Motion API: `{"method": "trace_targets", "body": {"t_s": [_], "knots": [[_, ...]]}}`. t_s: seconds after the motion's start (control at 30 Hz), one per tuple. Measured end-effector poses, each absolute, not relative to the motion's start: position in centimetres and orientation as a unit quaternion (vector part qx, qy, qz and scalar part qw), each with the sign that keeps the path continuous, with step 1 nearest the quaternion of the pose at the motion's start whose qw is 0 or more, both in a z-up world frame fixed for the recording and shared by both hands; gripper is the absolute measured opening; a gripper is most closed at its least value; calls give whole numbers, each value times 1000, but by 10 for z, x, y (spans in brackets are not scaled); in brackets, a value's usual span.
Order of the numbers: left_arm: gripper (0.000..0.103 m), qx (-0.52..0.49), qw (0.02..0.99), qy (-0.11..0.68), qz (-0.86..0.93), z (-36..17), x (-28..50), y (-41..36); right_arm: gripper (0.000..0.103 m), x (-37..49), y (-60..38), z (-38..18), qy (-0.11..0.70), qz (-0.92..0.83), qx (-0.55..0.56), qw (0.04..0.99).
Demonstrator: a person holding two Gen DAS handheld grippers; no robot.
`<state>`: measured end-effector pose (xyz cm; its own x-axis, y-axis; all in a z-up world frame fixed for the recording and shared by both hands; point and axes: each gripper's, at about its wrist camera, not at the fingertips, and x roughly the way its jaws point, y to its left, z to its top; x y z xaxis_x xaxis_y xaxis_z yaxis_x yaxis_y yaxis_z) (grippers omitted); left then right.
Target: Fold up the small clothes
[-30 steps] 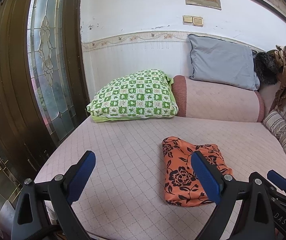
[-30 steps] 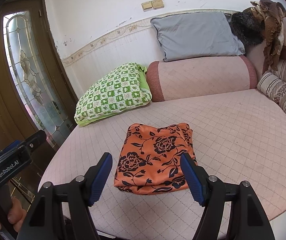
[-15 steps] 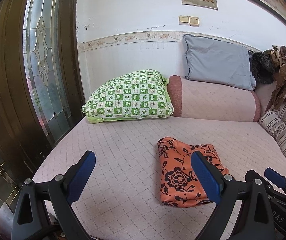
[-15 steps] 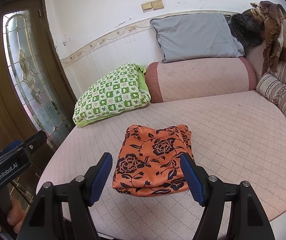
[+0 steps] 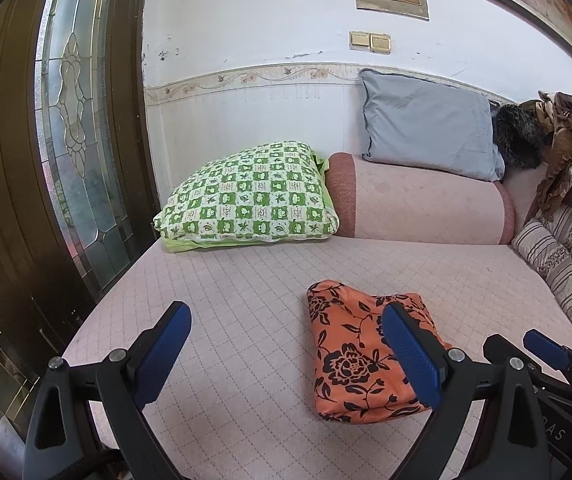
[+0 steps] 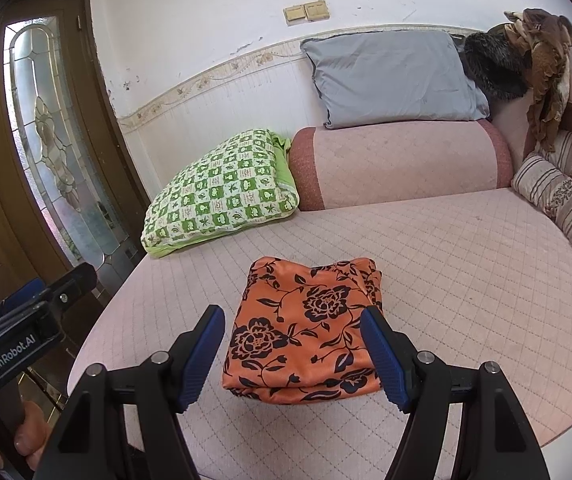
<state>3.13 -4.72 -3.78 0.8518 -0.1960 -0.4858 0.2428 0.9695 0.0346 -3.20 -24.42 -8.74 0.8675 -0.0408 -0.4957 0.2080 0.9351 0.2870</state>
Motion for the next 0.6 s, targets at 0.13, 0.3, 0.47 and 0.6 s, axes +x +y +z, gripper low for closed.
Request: {"method": "trace_targets", "body": {"t_s": [0.13,0.3,0.47,0.6], "knots": [[96,46,961,247,-118,-37,37,-48,74,-27,-244,-86,250,-68,167,951],[96,44,959,251,-122,-35,46,-49,74,-19,-245,-85,253,-69,172,950],[96,46,959,251,-123,-34,51,-52,74,-14,-245,-83,252,-69,174,950],[96,45,959,252,-125,-34,52,-53,74,-13,-245,-82,251,-69,174,950]]}}
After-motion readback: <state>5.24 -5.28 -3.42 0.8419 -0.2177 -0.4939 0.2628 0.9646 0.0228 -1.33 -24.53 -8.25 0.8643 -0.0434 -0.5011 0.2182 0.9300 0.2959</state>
